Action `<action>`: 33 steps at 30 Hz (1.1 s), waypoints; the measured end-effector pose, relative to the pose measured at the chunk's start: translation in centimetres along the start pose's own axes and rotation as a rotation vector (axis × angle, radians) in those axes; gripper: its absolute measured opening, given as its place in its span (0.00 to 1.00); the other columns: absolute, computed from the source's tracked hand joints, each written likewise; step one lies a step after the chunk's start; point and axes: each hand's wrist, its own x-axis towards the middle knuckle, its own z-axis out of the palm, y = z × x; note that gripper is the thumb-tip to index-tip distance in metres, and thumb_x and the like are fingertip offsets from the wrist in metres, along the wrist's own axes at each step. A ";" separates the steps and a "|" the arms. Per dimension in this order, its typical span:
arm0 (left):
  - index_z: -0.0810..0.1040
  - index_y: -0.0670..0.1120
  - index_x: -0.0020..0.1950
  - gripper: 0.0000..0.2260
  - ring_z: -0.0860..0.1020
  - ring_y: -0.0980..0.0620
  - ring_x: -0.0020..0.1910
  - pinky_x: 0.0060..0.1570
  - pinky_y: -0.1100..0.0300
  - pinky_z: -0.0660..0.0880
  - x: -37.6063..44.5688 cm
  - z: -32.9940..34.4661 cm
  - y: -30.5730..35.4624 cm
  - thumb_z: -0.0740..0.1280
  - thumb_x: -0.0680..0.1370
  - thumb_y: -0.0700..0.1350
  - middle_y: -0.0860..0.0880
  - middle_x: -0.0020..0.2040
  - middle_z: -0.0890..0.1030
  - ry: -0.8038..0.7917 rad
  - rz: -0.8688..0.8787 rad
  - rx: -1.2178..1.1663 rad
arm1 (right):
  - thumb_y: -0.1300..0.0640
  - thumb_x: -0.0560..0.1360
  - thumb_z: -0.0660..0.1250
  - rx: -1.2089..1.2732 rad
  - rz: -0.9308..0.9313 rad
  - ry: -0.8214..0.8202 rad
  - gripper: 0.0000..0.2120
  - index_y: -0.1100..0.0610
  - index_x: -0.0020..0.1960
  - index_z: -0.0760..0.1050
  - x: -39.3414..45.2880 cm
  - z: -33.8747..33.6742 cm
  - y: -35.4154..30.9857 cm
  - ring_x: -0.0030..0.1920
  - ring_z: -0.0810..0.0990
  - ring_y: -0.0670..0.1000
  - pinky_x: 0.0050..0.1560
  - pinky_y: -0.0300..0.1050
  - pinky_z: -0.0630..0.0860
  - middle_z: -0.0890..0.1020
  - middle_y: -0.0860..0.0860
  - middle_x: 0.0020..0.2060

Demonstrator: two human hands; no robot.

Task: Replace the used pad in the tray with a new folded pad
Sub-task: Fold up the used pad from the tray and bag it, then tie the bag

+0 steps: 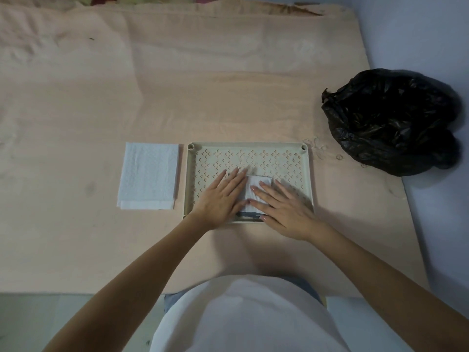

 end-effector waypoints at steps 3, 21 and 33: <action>0.39 0.44 0.76 0.30 0.38 0.48 0.76 0.75 0.50 0.38 -0.3 0.9 -0.6 0.32 0.78 0.59 0.46 0.76 0.39 -0.103 -0.017 0.090 | 0.44 0.80 0.46 0.034 -0.017 -0.027 0.26 0.51 0.76 0.54 0.1 -0.2 -0.3 0.76 0.50 0.54 0.74 0.55 0.43 0.56 0.53 0.76; 0.34 0.44 0.75 0.31 0.36 0.49 0.75 0.75 0.50 0.39 0.1 0.9 -1.1 0.34 0.78 0.61 0.46 0.76 0.36 -0.125 -0.004 0.105 | 0.53 0.81 0.48 0.477 0.248 0.266 0.23 0.58 0.74 0.61 1.4 -2.6 -1.6 0.75 0.52 0.45 0.75 0.41 0.45 0.58 0.50 0.75; 0.36 0.44 0.76 0.32 0.36 0.49 0.75 0.75 0.49 0.41 0.1 0.8 -1.9 0.32 0.77 0.61 0.46 0.76 0.36 -0.133 -0.010 0.054 | 0.44 0.80 0.35 -0.031 0.088 -0.121 0.27 0.53 0.76 0.41 2.2 0.1 -0.5 0.76 0.39 0.54 0.76 0.54 0.39 0.43 0.51 0.76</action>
